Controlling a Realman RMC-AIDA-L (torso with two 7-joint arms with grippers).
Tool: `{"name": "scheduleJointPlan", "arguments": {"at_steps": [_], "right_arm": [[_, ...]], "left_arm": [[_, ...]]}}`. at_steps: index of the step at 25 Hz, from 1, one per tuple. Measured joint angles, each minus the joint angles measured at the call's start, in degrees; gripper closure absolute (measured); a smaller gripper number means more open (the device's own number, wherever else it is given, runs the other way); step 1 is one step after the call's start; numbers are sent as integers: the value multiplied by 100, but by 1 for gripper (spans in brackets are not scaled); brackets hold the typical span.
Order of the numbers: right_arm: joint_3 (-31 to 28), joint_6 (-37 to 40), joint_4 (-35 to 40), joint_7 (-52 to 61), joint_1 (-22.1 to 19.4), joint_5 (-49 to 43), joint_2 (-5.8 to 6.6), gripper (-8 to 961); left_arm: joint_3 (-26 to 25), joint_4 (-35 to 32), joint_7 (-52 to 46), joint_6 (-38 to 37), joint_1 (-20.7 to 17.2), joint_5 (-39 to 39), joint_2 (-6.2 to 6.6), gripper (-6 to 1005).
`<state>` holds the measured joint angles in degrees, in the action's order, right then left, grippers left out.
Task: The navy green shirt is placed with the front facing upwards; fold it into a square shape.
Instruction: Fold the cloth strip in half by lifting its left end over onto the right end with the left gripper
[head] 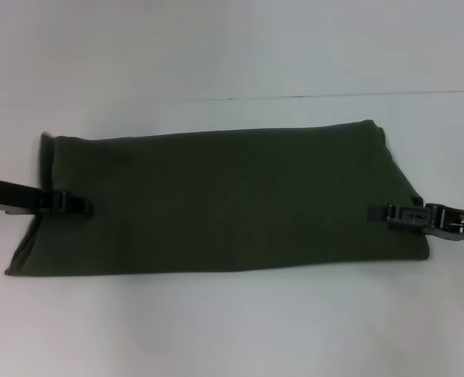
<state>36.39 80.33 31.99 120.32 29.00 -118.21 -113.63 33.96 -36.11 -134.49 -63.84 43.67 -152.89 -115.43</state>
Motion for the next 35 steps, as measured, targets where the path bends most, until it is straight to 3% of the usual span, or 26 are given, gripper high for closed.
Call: {"name": "scheduleJointPlan", "arguments": {"at_steps": [8,19,24,35], "right_arm": [[0,0,4,0,6,0,0,97],[0,0,0,0,10,0,0,97],[8,5,0,0,10,0,0,97],[69,9,0,0,23,0,-3,98]], "left_arm": [[-13,-13,17,-137,10,27,19,502],[-30,-77,-50,-2,20,29,30,909],[-2,-266,-266,126,-25,-6,-11,918],[-28,-578,-442,421,-191,-13,-16,669]]}}
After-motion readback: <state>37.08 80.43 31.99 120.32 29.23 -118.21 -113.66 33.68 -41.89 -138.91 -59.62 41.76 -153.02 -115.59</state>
